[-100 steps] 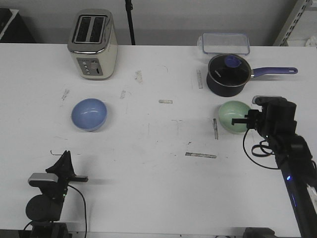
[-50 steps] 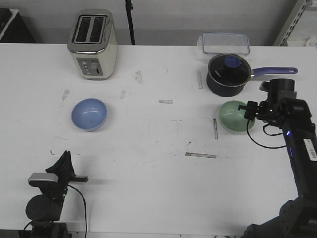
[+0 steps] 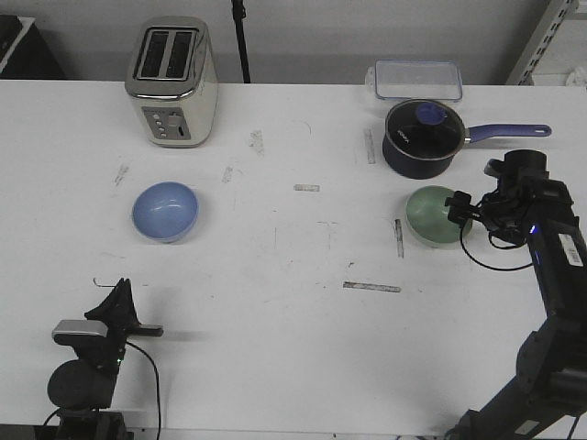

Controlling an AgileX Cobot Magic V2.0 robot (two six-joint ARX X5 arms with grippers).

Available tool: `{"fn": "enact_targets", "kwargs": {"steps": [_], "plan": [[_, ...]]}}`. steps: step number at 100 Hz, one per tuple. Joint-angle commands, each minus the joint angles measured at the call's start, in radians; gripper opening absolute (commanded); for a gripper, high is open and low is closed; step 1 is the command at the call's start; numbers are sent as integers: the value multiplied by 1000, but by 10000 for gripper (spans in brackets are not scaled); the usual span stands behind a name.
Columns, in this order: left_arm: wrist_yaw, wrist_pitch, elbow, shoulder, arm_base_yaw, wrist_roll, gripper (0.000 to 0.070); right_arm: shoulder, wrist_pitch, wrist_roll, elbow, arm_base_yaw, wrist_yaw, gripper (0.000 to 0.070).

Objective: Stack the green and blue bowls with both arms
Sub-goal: 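Reach the right gripper down and grip the rim of the pale green bowl, then slide the green bowl with the right gripper toward the table center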

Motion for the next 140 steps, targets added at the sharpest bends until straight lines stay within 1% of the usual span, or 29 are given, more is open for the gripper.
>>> {"fn": "enact_targets", "kwargs": {"steps": [1, 8, 11, 22, 27, 42, 45, 53, 56, 60, 71, 80, 97, 117, 128, 140], "plan": [[1, 15, -23, -2, 0, 15, 1, 35, 18, -11, 25, 1, -5, 525], [1, 15, -23, -2, 0, 15, 1, 45, 28, -18, 25, 1, -21, 521], [1, 15, -23, -2, 0, 15, 1, 49, 35, -18, 25, 1, -30, 503], [1, 15, -23, -2, 0, 15, 1, 60, 49, -18, 25, 1, -46, 367], [1, 15, -23, -2, 0, 14, 1, 64, 52, -18, 24, 1, -47, 325], [1, 15, -23, -2, 0, 15, 1, 79, 57, -18, 24, 1, -49, 318], [1, 15, -23, -2, 0, 15, 1, 83, 59, -18, 24, 1, -51, 297], [1, 15, -23, -2, 0, 15, 1, 93, 59, -18, 24, 1, -51, 184], [1, 15, -23, -2, 0, 15, 1, 98, 59, -18, 24, 1, -51, 152], [1, 15, -23, -2, 0, 15, 1, 105, 62, -18, 24, 2, -51, 127], [1, 15, -23, -2, 0, 15, 1, 106, 71, -16, 24, 2, -51, 108], [1, 15, -23, -2, 0, 15, 1, 106, 82, -16, 24, 2, -51, 10], [1, 15, -23, -2, 0, 15, 1, 101, 80, -12, 25, 2, -51, 9], [1, 15, -23, -2, 0, 15, 1, 39, 79, -11, 25, 26, -54, 9], [1, 15, -23, -2, 0, 15, 1, -5, 77, 3, 25, 59, -53, 9], [1, 15, -23, -2, 0, 15, 1, -38, 78, 7, 25, 123, -53, 9]]}}
